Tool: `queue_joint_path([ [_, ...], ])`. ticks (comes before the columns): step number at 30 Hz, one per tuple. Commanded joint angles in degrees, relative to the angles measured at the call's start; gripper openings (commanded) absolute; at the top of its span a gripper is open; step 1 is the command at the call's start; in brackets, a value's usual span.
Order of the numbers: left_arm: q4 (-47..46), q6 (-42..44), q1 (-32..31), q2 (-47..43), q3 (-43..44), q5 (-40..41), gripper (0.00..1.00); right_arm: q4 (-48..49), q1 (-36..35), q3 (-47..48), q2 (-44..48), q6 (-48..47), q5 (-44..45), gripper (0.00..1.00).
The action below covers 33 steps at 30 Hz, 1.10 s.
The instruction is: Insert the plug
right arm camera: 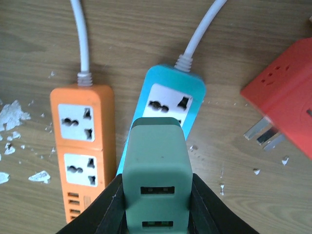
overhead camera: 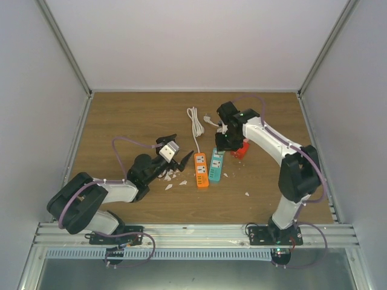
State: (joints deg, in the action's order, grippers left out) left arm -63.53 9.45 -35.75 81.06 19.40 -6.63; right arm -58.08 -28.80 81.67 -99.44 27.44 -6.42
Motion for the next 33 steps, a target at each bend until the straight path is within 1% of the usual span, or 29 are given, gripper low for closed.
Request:
queue_joint_path([
  [1, -1.7, -1.8, 1.1, -0.6, 0.4, -2.5, 0.99, -5.9, 1.6, 5.4, -4.2, -1.0, -0.1, 0.0],
  [7, -1.3, -2.6, 2.0, -0.6, 0.5, -4.0, 0.99, -8.3, 2.0, 6.4, -6.9, -0.5, 0.7, 0.0],
  [19, -0.7, -2.9, 2.7, -1.0, 0.3, -5.0, 0.99, -6.8, 2.7, 7.5, -9.9, 1.0, 1.2, 0.01],
  [33, 0.0, -2.8, 3.1, -1.2, 0.3, -5.1, 0.99, -6.6, 2.4, 9.1, -11.1, 6.3, 4.8, 0.01],
])
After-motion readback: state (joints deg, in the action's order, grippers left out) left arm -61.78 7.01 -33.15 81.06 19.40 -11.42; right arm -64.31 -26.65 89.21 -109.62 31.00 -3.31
